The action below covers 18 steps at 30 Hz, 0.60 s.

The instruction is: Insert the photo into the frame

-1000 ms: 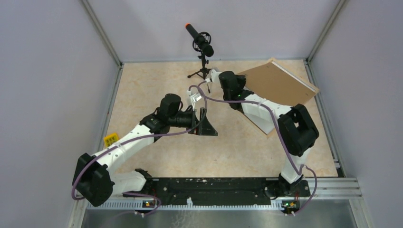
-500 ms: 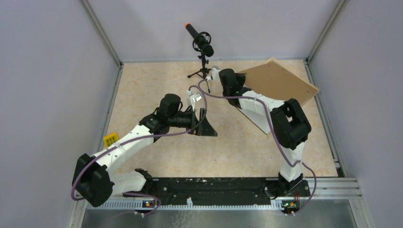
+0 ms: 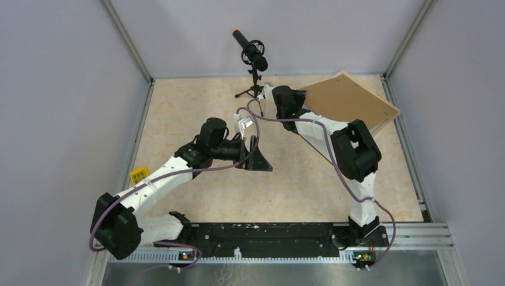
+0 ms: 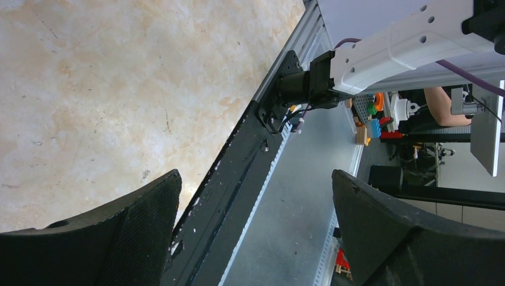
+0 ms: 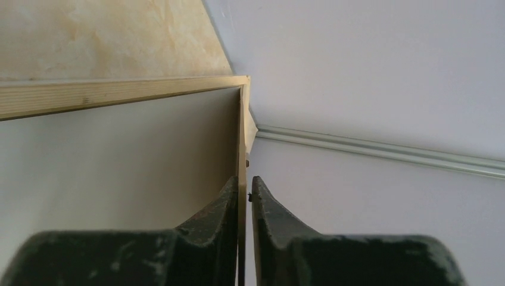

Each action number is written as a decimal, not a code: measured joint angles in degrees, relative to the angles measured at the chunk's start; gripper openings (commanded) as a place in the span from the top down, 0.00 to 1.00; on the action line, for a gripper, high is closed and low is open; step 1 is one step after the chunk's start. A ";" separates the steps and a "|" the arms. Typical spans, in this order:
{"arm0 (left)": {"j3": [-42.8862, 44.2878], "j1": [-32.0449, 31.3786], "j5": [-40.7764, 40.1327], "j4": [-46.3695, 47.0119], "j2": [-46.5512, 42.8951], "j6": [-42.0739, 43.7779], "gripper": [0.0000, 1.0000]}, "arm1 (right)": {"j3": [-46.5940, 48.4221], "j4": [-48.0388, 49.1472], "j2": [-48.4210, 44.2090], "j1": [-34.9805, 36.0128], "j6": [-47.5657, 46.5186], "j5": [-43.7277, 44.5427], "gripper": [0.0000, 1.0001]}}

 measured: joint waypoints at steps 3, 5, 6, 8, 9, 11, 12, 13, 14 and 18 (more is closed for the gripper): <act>0.00 0.00 -0.02 -0.15 0.00 0.00 0.02 | 0.09 0.68 0.59 -0.07 -0.13 -0.55 0.46; 0.00 0.00 -0.02 -0.22 0.00 0.00 0.02 | 0.09 0.70 0.63 -0.07 0.33 -0.90 0.31; -0.02 0.00 -0.04 -0.22 0.00 0.00 0.02 | 0.09 0.74 0.63 -0.09 0.66 -1.05 0.22; -0.07 0.00 -0.07 -0.20 0.00 -0.02 0.02 | 0.09 0.42 0.63 -0.11 1.84 -1.77 0.14; -0.15 0.02 -0.11 -0.17 0.00 -0.02 0.02 | 0.11 -0.39 0.63 -0.13 2.82 -2.67 0.11; -0.55 0.02 -0.31 -0.20 0.00 -0.07 0.02 | 0.79 -4.90 0.61 -0.20 6.01 -5.16 0.05; -0.79 0.02 -0.44 -0.20 0.00 -0.11 0.02 | 1.33 -7.61 0.61 -0.24 7.76 -6.62 0.02; -1.05 0.04 -0.55 -0.22 -0.07 -0.20 0.02 | 1.88 -10.36 0.61 -0.28 9.51 -7.91 0.01; -1.29 0.09 -0.70 -0.31 -0.15 -0.24 0.02 | 2.58 -13.25 0.59 -0.35 11.39 -9.46 0.01; -1.88 0.20 -1.57 -1.01 -1.27 -0.28 0.02 | 4.81 -21.88 0.48 -0.63 17.62 -15.26 0.01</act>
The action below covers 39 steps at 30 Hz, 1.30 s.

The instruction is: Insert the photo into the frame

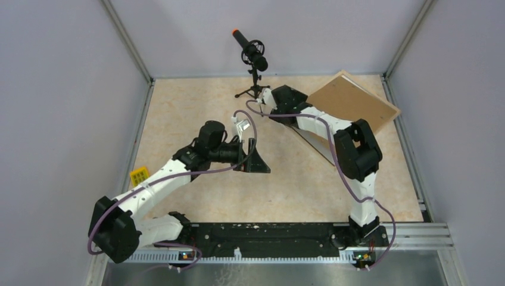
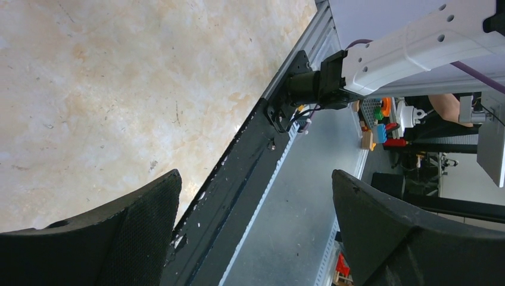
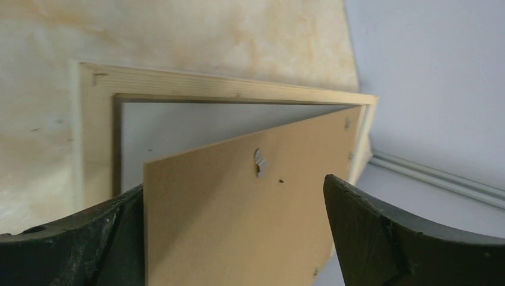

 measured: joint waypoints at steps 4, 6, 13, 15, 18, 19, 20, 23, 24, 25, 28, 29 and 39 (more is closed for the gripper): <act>-0.28 0.11 -0.87 -0.61 -1.36 -0.04 0.02 | 0.59 -6.25 -1.07 -0.79 5.84 -6.93 0.01; -0.42 0.15 -1.18 -0.98 -1.73 -0.20 0.02 | 0.72 -8.50 -1.77 -1.27 8.41 -10.25 0.01; -0.70 0.15 -2.51 -2.62 -1.97 -0.72 0.02 | 3.91 -12.70 -3.45 -1.68 19.02 -15.80 0.01; -0.72 0.15 -2.99 -2.95 -1.99 -1.05 0.02 | 4.04 -12.61 -4.85 -1.68 22.88 -15.30 0.01; -0.72 0.15 -3.56 -3.28 -1.99 -1.40 0.02 | 4.07 -12.83 -7.52 -1.73 30.60 -14.19 0.01; -0.72 0.15 -3.61 -3.30 -1.99 -1.49 0.02 | 4.04 -13.07 -8.39 -1.73 33.29 -14.19 0.01; -0.72 0.15 -3.61 -3.28 -1.97 -1.64 0.02 | 3.87 -13.40 -9.46 -1.79 36.52 -14.38 0.03; -0.72 0.15 -3.61 -3.21 -1.77 -2.29 0.02 | -0.46 -13.14 -14.91 -2.86 46.77 -17.20 0.08; -0.72 0.15 -3.61 -3.10 -1.60 -2.45 0.02 | -3.63 -12.44 -17.57 -3.87 50.23 -19.26 0.09; -0.76 0.15 -3.65 -2.99 -1.36 -2.62 0.02 | -7.65 -12.17 -20.76 -5.55 54.12 -21.70 0.11; -1.11 0.09 -3.93 -2.56 -0.28 -2.73 0.02 | -19.26 -11.61 -29.00 -13.79 63.14 -28.87 0.14; -1.11 0.00 -4.26 -2.43 0.48 -2.62 0.02 | -22.14 -11.58 -30.93 -16.55 65.09 -29.92 0.14; 1.70 -2.56 -12.22 -2.40 8.79 -0.20 0.02 | -25.90 -3.08 -28.63 -28.79 70.07 -46.34 0.36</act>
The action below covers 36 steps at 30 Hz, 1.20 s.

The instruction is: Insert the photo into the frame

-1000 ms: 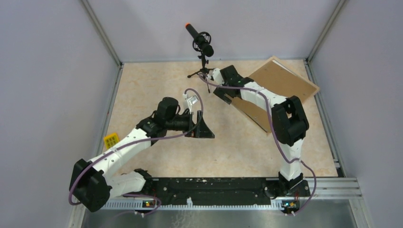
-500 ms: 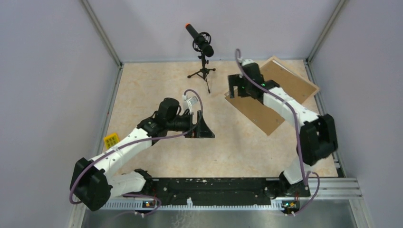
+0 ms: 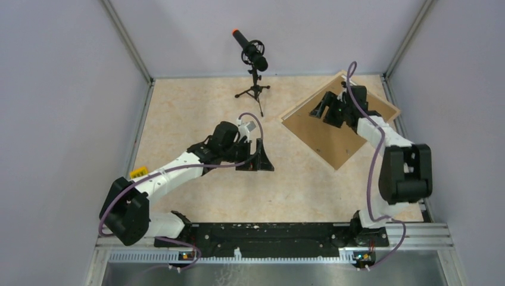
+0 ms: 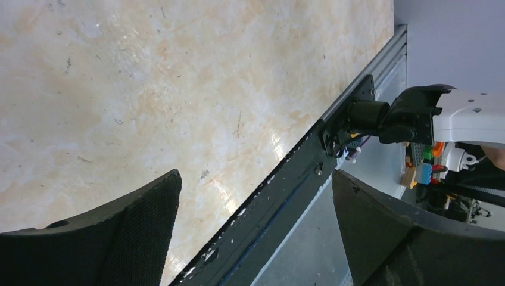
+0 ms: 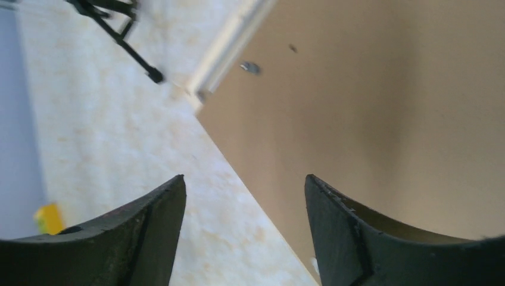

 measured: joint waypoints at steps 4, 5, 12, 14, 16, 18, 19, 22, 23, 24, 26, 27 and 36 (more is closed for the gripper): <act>0.17 -0.24 -1.95 0.59 -0.48 -0.44 0.02 | 7.50 12.04 14.34 1.40 8.50 -8.33 0.38; 0.17 -0.28 -2.25 0.50 -0.76 -0.50 0.02 | 10.27 13.11 17.97 2.03 9.40 -8.55 0.38; 0.15 -0.39 -3.45 -1.01 -4.66 -0.42 0.02 | 38.95 10.23 40.57 9.33 12.00 -4.90 0.36; 0.15 -0.39 -3.43 -1.18 -5.16 -0.22 0.02 | 45.53 7.41 44.70 10.95 12.33 -2.25 0.36; 0.15 -0.39 -3.34 -1.20 -5.18 -0.13 0.02 | 51.41 3.65 48.52 12.39 12.70 0.39 0.36; 0.15 -0.39 -3.17 -1.20 -5.14 0.04 0.02 | 53.44 0.83 50.73 13.49 13.03 2.93 0.36; 0.15 -0.39 -3.15 -1.20 -5.11 0.15 0.01 | 53.37 -1.05 51.08 13.94 13.29 4.31 0.36; 0.20 -0.44 -2.97 -1.18 -4.66 0.68 0.02 | 51.74 -1.38 50.29 14.80 13.62 6.82 0.36; 0.22 -0.44 -2.93 -1.20 -4.31 0.90 0.02 | 49.94 -0.59 49.33 14.99 13.75 7.37 0.36; 0.26 -0.44 -2.91 -1.22 -3.96 1.11 0.02 | 47.39 0.20 47.87 15.23 13.81 7.89 0.36; 0.39 -0.44 -2.71 -1.22 -3.15 1.68 0.02 | 41.16 0.63 43.80 15.74 13.79 8.68 0.36; 0.46 -0.44 -2.60 -1.18 -2.78 1.92 0.02 | 37.09 0.55 41.00 16.06 13.73 8.87 0.36; 0.74 -0.52 -1.38 0.63 1.42 2.45 0.02 | 5.22 -5.79 13.81 22.84 7.43 1.42 0.29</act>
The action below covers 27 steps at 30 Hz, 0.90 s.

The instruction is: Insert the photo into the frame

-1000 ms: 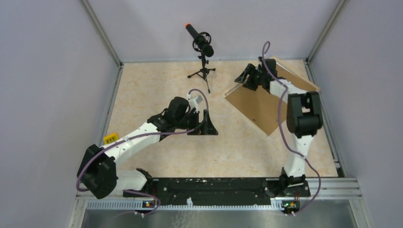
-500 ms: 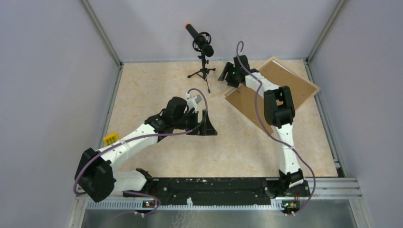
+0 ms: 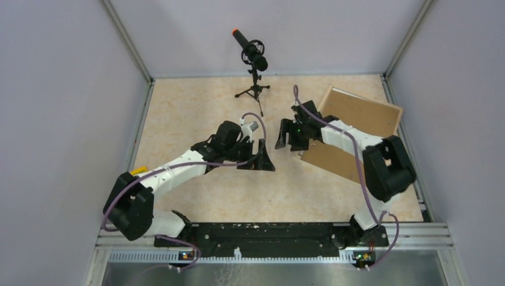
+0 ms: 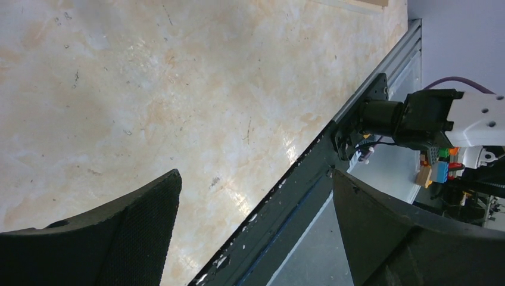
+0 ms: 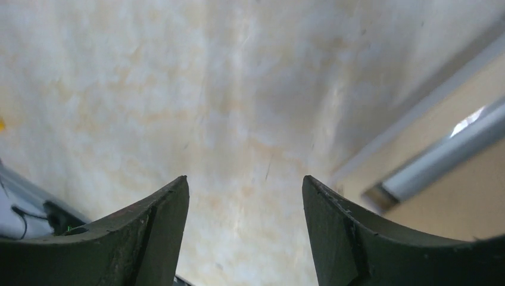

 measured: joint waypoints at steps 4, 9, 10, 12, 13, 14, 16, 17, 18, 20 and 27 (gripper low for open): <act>0.42 -0.02 -0.11 3.30 4.74 -0.52 0.02 | -2.73 -5.57 -13.16 -1.60 -3.32 0.02 0.29; 4.59 -0.50 -2.08 7.98 14.80 -1.03 0.02 | -4.98 -5.46 -29.42 -23.06 -4.11 3.96 0.27; 5.84 -0.70 -2.60 9.07 16.76 -1.11 0.02 | -6.75 -4.79 -31.30 -28.26 -3.98 5.44 0.23; 9.29 -1.36 -3.98 10.73 20.92 -0.87 0.02 | -11.74 -3.67 -33.92 -37.88 -3.61 9.22 0.18; 11.52 -1.77 -4.85 11.30 23.19 -0.52 0.02 | -14.64 -3.32 -34.62 -41.38 -3.30 11.52 0.17; 13.90 -2.14 -5.53 12.02 25.44 -0.15 0.02 | -17.14 -2.97 -34.75 -43.76 -3.15 13.44 0.17; 19.45 -2.84 -6.67 13.44 30.45 1.07 0.02 | -20.90 -2.56 -33.86 -46.40 -3.13 16.20 0.16; 21.44 -2.95 -7.02 13.97 32.39 1.46 0.02 | -21.90 -2.54 -32.72 -47.12 -3.17 17.33 0.17; 24.20 -3.15 -7.23 14.27 34.88 2.03 0.02 | -22.16 -2.38 -31.17 -47.56 -3.19 18.14 0.17; 29.18 -3.39 -7.67 15.61 40.09 2.99 0.02 | -22.08 -1.07 -27.71 -48.37 -3.37 19.58 0.15; 38.56 -3.58 -5.90 16.85 49.40 4.85 0.02 | -22.14 2.27 -25.49 -53.96 -4.20 21.27 0.14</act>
